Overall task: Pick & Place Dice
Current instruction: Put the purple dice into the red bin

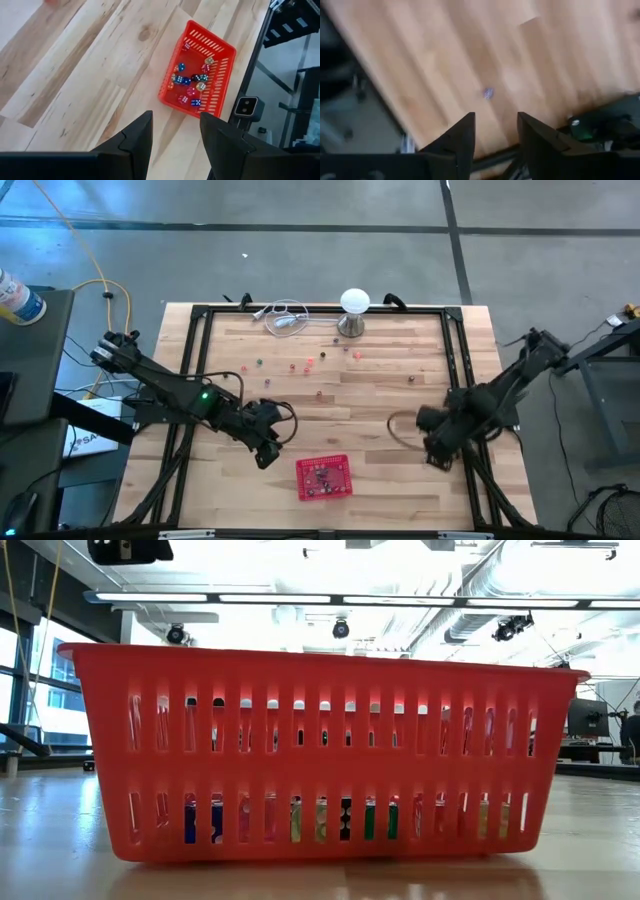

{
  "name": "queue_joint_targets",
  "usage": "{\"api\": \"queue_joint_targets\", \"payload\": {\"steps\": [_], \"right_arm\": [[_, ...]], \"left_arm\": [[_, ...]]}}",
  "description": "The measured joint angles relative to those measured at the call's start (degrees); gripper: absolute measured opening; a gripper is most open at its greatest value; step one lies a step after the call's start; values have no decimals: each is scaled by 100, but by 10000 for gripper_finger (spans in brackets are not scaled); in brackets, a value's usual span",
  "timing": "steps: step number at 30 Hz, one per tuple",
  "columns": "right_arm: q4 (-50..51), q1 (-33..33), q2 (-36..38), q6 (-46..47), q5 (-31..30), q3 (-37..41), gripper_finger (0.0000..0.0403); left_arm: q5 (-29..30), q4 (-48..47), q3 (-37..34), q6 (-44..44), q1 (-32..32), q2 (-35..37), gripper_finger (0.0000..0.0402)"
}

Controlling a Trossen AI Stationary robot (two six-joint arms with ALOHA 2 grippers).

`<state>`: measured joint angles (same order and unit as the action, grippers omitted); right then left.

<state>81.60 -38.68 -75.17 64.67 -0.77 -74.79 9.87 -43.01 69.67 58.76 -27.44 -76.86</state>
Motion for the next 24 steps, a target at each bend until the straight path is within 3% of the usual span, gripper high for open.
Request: {"api": "queue_joint_targets", "payload": {"steps": [4, 11, 17, 24], "right_arm": [[-184, 147, 729, 983, -162, 897, 119], [-1546, 280, 1535, 2894, 543, 2739, 122], [-2918, 280, 1240, 2922, 819, 3263, 124], [-3426, 280, 551, 2659, 908, 3268, 141]], "left_arm": [[-6, -41, 0, -51, -4, 0, 158], [-10, -357, 0, -271, 22, 0, 158], [-4, -431, 0, -688, 140, -2, 158], [-13, -445, 0, -878, 364, -2, 158]]}}
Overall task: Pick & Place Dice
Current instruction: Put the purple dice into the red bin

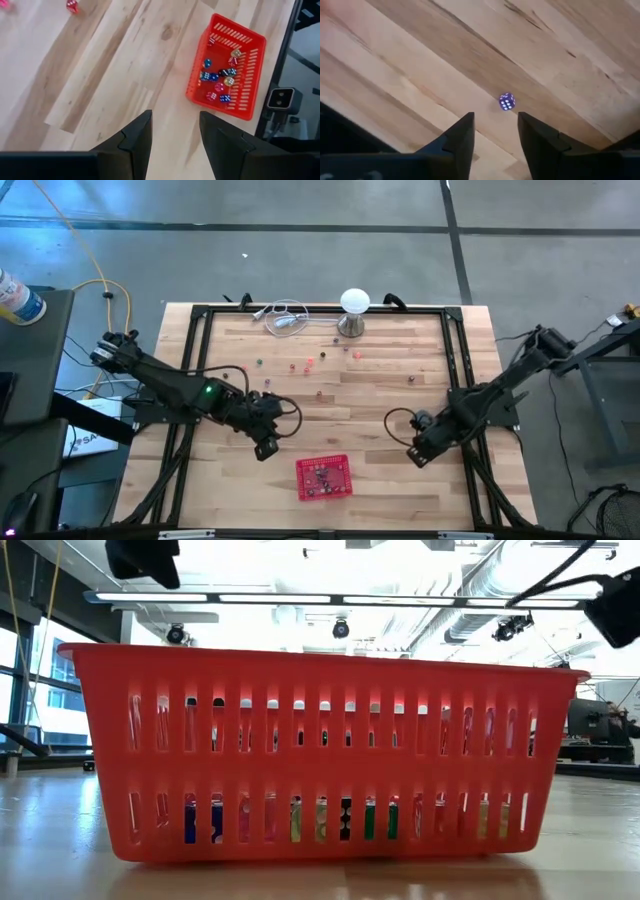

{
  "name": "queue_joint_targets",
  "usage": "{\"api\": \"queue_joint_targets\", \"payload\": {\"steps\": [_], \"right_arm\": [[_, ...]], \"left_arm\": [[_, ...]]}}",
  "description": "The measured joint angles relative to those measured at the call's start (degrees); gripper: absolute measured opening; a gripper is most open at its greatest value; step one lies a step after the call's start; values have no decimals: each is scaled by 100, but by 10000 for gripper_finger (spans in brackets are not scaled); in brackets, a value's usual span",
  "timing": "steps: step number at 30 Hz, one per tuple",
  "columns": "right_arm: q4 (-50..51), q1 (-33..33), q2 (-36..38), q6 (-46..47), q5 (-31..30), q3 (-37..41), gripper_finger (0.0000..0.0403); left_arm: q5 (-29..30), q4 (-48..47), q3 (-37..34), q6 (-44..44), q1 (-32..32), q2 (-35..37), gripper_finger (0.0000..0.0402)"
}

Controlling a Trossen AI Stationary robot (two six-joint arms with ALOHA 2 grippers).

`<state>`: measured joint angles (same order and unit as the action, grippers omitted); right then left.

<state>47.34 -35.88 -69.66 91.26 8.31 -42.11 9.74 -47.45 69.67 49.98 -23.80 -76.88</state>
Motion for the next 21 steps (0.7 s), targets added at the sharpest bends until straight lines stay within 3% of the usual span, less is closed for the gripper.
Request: {"api": "queue_joint_targets", "payload": {"steps": [9, 21], "right_arm": [[-139, -66, -671, -232, 234, 0, 225], [-348, -360, -1373, -1370, 210, -1, 235]], "left_arm": [[-365, 0, 0, -243, 262, -2, 158], [-645, -16, 0, -501, 314, -2, 158]]}}
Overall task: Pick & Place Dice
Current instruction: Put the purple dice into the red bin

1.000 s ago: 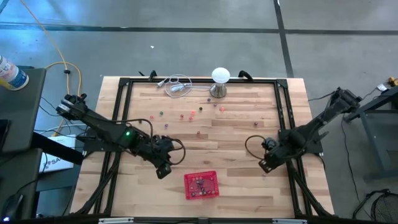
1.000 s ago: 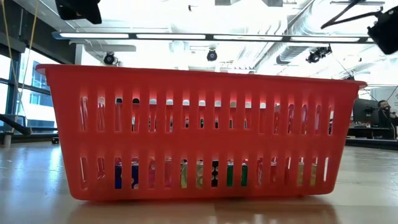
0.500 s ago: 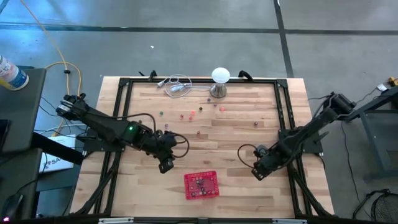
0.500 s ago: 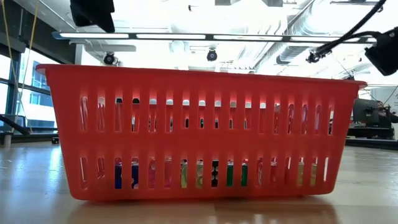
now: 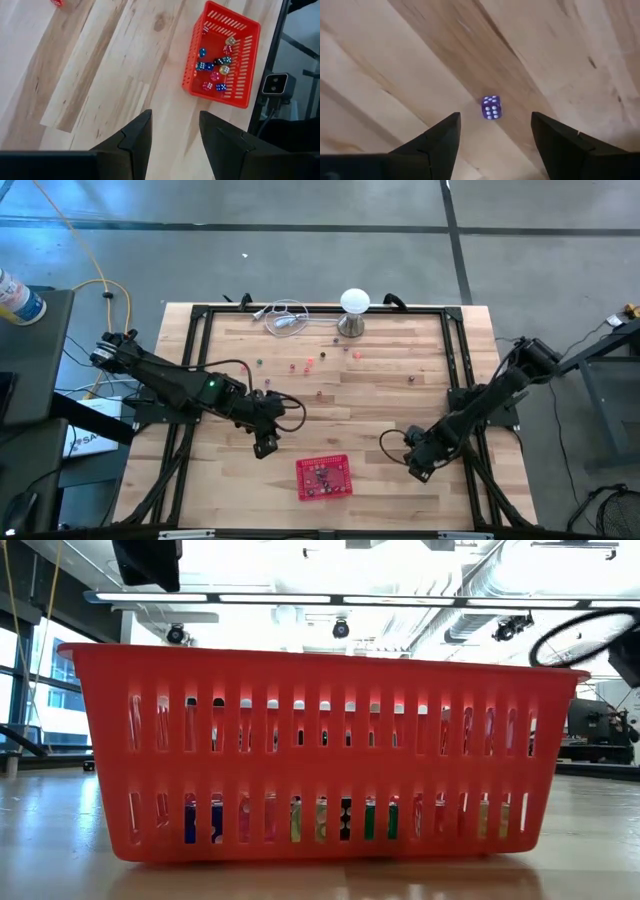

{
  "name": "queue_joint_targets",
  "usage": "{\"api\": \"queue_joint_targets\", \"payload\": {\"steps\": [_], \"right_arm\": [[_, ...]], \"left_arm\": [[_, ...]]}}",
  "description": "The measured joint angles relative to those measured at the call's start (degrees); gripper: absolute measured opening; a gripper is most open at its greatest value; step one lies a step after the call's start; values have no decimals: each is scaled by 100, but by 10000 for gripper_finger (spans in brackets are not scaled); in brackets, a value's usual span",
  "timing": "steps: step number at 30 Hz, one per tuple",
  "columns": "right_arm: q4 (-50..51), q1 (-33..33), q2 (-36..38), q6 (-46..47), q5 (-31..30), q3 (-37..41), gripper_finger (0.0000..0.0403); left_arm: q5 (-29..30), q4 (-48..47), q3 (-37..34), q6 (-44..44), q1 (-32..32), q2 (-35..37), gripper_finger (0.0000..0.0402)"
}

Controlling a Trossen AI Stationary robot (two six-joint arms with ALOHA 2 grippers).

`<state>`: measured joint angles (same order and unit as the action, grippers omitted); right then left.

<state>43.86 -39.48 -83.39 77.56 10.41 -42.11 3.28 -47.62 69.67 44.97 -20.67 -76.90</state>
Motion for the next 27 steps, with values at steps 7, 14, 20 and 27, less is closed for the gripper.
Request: {"api": "queue_joint_targets", "payload": {"steps": [7, 14, 20, 27], "right_arm": [[-27, -26, -436, -507, -139, -2, 235], [-85, -22, -673, -772, -31, -34, 228], [-83, -26, -680, -861, -89, -19, 176], [-88, -29, -685, -854, -89, -10, 74]], "left_arm": [[5, -33, 0, -42, 32, 0, 158], [-296, -626, 0, -209, 35, -2, 158], [-719, -970, 2, -371, -214, -2, 158], [-699, -1232, 2, -442, -575, -2, 158]]}}
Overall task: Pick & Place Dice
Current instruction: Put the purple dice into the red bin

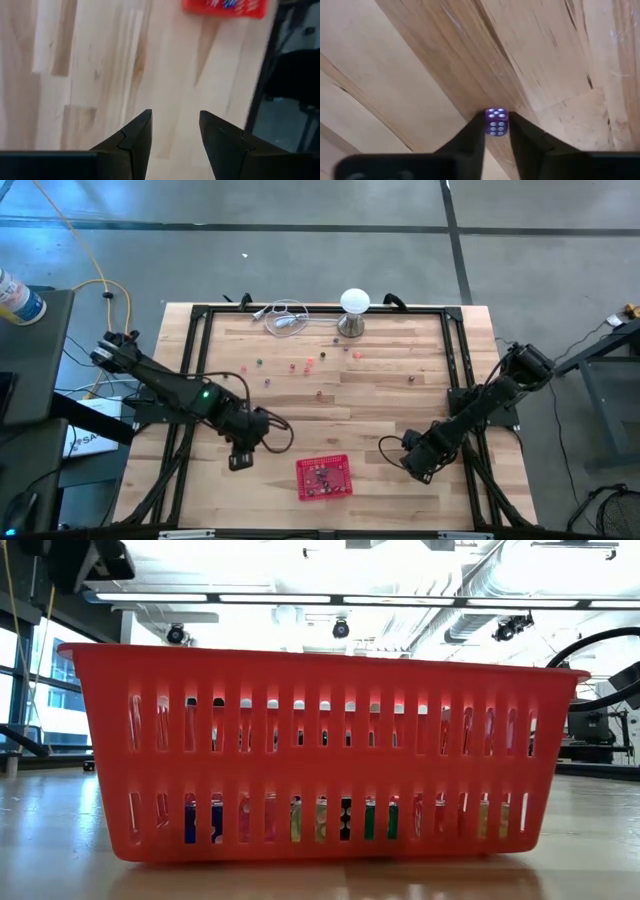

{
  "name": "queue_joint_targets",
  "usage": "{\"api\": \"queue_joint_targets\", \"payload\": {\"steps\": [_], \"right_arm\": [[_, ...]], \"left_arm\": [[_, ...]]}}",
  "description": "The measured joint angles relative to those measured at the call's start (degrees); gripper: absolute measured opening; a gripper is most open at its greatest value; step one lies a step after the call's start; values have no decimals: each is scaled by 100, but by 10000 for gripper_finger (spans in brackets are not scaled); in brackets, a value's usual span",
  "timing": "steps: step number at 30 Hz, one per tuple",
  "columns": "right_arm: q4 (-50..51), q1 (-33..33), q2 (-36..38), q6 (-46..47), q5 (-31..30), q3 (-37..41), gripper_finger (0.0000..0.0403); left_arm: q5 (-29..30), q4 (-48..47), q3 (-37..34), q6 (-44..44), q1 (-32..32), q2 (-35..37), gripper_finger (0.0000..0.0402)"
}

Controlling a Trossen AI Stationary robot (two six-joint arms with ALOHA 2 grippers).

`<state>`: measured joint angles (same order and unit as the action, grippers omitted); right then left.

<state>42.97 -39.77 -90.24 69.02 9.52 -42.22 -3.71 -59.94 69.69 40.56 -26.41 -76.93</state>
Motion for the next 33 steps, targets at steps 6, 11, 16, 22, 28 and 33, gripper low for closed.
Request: {"api": "queue_joint_targets", "payload": {"steps": [6, 11, 16, 22, 28, 33], "right_arm": [[-15, 31, -1, 125, 6, -2, 26], [46, 338, -39, -123, 8, -272, 26], [402, 865, -26, -1014, -998, -1300, 26], [641, 1367, -44, -3082, -1414, -2882, 26], [762, 1439, -808, -5210, -1285, -4240, 26], [1401, 1464, -1900, -5871, -968, -5438, 26]], "left_arm": [[175, -169, -35, 320, -320, 0, 158], [390, 97, -35, 528, -593, 0, 158], [554, 211, -35, 741, -760, 0, 158], [777, 343, -35, 962, -850, 0, 158], [866, 362, -37, 1202, -850, 0, 158], [1024, 387, -37, 1343, -900, -2, 158]]}}
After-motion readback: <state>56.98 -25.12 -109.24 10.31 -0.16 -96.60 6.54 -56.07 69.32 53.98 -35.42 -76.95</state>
